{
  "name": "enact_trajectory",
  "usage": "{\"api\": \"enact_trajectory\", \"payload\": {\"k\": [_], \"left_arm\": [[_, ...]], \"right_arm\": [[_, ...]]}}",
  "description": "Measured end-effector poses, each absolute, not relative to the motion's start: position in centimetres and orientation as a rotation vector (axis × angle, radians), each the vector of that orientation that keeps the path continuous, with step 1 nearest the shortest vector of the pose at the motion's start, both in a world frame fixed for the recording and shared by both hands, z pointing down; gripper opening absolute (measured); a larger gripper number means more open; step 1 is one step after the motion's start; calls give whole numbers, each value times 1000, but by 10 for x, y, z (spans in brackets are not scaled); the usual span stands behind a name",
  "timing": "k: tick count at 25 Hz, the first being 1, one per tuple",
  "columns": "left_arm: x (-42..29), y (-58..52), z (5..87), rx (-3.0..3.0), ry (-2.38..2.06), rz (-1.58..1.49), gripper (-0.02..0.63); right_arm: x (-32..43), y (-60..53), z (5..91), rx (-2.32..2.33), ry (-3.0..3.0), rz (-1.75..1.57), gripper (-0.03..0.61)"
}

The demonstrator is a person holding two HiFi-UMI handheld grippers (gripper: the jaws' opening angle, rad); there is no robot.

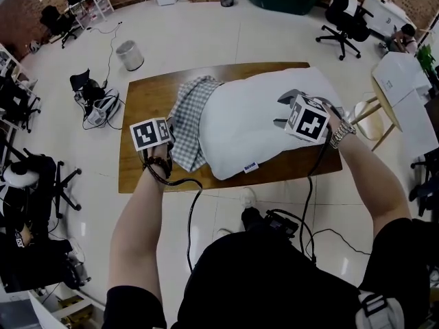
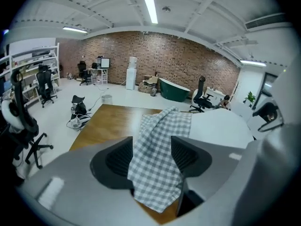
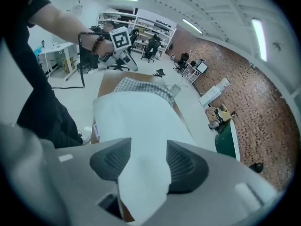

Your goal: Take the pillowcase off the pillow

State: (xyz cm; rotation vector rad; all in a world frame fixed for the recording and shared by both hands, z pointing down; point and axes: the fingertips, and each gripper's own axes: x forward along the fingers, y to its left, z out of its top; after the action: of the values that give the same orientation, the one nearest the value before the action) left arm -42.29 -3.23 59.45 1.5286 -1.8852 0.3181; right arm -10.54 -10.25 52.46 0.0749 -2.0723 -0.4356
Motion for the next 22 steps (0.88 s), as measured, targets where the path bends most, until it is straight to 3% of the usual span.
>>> {"api": "enact_trajectory", "payload": {"k": [11, 22], "left_arm": [[-405, -132, 597, 1784, -1666, 702, 346], [-455, -186, 685, 1768, -1326, 987, 398]], "right_arm": [[-200, -156, 532, -67, -2144, -319, 311], [-271, -200, 589, -242, -2074, -221, 423]]}}
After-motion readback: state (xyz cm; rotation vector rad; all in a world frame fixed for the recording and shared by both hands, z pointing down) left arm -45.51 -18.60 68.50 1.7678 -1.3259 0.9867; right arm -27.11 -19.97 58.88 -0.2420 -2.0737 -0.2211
